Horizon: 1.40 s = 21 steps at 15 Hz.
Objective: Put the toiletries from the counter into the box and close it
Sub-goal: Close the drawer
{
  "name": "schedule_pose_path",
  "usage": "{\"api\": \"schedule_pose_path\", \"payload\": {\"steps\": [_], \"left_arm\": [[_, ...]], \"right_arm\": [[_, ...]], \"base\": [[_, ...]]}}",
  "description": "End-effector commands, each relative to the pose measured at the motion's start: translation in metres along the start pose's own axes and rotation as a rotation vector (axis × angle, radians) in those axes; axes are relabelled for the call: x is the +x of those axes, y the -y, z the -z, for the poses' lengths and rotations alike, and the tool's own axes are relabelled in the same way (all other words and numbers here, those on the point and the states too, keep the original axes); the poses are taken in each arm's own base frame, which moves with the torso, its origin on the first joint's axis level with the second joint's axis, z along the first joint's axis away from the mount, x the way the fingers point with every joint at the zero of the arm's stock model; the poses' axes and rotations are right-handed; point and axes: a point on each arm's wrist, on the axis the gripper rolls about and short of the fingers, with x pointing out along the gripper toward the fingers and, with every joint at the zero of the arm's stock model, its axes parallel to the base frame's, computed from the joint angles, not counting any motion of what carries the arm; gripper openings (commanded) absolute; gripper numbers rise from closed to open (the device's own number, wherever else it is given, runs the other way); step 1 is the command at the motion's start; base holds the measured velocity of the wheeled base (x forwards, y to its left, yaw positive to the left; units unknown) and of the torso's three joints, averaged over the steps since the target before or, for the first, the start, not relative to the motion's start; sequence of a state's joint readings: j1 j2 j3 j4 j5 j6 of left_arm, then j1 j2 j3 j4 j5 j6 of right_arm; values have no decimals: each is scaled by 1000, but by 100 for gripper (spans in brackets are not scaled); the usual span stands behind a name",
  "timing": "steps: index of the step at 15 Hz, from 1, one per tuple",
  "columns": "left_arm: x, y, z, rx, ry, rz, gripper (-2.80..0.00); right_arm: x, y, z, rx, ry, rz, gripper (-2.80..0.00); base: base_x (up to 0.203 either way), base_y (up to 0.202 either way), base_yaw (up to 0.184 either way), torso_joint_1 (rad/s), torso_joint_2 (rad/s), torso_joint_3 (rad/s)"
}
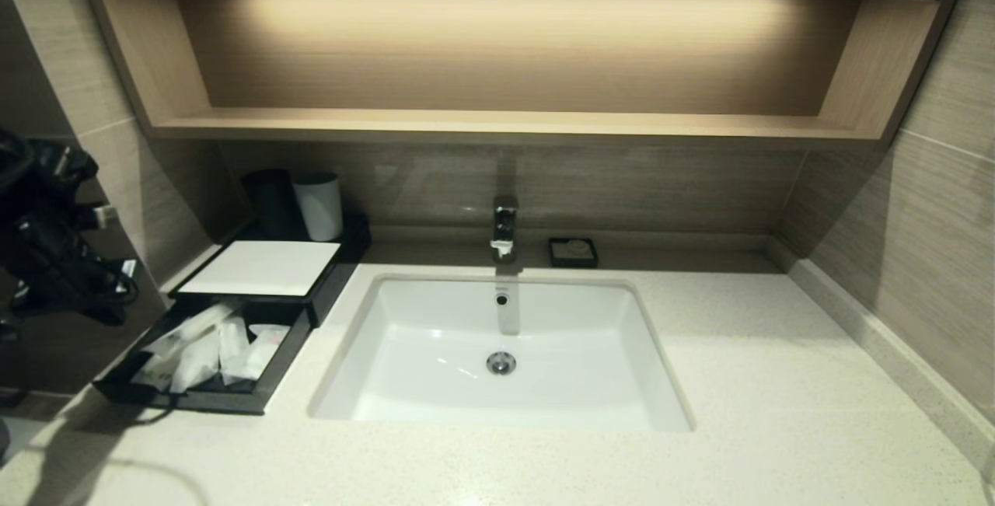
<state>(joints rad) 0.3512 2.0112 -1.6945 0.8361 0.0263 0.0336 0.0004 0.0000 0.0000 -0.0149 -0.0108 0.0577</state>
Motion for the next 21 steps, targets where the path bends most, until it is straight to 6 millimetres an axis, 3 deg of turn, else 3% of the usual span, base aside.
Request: {"api": "schedule_pose_path", "payload": {"steps": [1,5,11,17,21], "left_arm": [[-2,16,-4,38,15,93,-280],[15,26,-11,83,-9,227,-280],[50,27,-11,83,-93,232,-280],[57,19,-3,48,-167,224,-280],[62,1,-9,-11,-115,197,-280]], "right_arm": [[0,0,0,1,-1,-1,-280],[0,0,0,1,-1,0,-280],[0,0,0,1,-1,0,-280],[0,0,0,1,-1,-1,-280],[0,0,0,1,-1,-1,-280]], "base": [[0,0,0,0,0,0],[0,0,0,0,0,0],[0,0,0,0,0,0],[0,0,0,0,0,0],[0,0,0,0,0,0]]}}
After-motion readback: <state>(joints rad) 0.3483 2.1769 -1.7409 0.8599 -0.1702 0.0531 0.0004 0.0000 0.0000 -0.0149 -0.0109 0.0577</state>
